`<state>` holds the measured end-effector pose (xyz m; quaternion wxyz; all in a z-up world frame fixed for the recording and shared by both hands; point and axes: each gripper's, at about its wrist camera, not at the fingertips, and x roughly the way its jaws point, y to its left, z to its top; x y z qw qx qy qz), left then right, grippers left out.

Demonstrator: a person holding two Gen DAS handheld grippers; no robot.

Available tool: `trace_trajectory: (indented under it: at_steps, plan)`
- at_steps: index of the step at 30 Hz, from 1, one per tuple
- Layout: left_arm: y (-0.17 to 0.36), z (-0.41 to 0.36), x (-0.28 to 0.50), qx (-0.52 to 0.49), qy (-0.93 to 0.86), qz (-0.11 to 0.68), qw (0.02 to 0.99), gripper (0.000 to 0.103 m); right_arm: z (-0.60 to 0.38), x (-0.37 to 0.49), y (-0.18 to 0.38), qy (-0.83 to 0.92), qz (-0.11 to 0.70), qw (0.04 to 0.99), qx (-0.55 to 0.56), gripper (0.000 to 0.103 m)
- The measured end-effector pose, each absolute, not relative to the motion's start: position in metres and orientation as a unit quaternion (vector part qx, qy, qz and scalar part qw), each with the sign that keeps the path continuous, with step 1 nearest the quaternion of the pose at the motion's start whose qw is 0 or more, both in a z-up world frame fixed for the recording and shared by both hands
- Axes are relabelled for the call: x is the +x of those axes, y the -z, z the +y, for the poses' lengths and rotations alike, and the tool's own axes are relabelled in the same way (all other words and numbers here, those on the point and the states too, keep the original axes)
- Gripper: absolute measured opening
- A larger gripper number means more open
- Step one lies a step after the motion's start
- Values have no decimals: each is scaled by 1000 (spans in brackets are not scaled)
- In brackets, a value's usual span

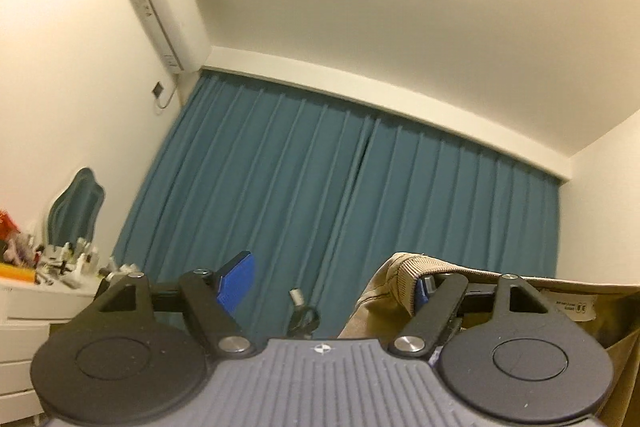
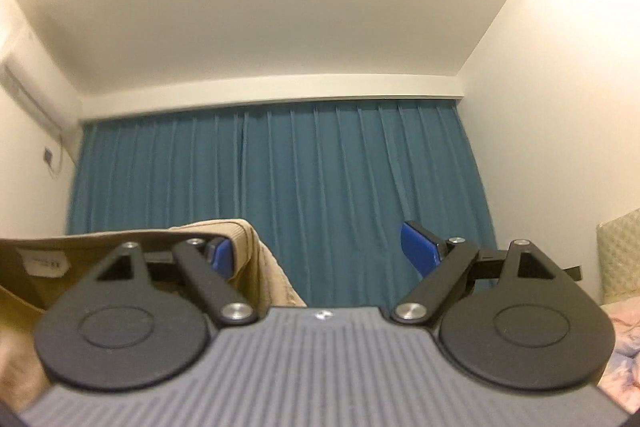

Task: Fold clothes

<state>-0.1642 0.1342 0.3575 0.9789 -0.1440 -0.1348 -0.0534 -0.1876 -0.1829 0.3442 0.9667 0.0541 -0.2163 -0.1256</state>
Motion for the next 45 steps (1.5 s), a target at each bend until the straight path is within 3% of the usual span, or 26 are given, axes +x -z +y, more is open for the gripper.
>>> trace_trajectory:
  at_steps: [6,13,25,33,38,41,45]
  plan:
    - [-397,130,-168,-126,69,-150,978,82,-193,-187,-377,123,-189,973,57,85]
    - [-361,107,-69,-128,69,-62,987,83,-206,-123,-338,143,-127,981,35,85]
    - [-222,44,236,-135,8,60,989,88,-265,161,-200,163,10,985,47,85]
    - [-47,35,445,-163,43,252,953,88,-294,330,-28,181,157,969,55,84]
    - [40,39,514,-153,52,391,906,91,-299,392,53,152,290,944,49,84]
    - [65,38,535,-117,71,472,871,96,-300,408,69,122,356,925,49,84]
    - [61,30,524,-45,76,485,870,98,-299,393,59,75,371,922,81,84]
